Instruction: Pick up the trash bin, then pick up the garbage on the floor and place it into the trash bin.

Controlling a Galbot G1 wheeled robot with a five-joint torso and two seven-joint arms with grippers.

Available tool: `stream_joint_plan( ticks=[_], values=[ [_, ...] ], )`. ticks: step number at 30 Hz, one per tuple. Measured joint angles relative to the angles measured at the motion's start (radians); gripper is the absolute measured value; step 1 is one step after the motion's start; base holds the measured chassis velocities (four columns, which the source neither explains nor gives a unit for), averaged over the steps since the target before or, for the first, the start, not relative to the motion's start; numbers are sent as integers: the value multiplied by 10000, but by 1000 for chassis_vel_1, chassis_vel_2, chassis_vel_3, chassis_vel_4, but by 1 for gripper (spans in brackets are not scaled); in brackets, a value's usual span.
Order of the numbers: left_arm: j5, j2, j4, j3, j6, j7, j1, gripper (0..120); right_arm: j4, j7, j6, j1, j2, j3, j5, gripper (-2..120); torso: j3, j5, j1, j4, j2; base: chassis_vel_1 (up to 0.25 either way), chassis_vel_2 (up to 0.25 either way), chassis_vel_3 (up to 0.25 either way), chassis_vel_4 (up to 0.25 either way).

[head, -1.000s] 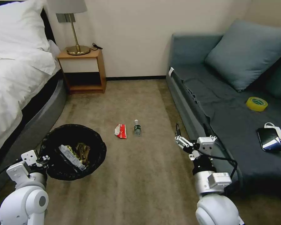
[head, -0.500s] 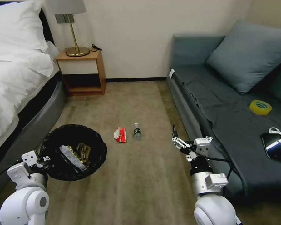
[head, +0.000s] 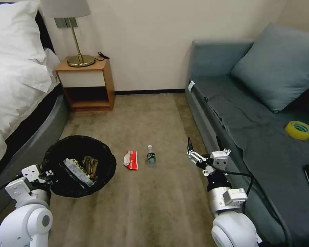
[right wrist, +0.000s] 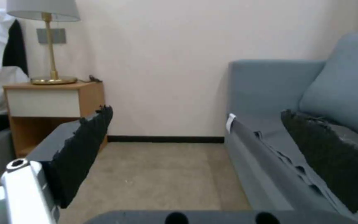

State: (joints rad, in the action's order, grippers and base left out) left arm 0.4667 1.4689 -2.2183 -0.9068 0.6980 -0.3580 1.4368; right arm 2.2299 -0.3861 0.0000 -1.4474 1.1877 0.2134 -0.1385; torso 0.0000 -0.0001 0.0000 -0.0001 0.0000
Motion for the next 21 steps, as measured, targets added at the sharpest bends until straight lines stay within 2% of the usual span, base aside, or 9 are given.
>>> stream_joint_plan(
  ticks=[21],
  values=[
    [90,-9,81,-125,-47,-10,9,3,-274,142,-56,440,-123,-296,-133,100,0,1,0,1,0,-163,161,164,-157]
  ],
)
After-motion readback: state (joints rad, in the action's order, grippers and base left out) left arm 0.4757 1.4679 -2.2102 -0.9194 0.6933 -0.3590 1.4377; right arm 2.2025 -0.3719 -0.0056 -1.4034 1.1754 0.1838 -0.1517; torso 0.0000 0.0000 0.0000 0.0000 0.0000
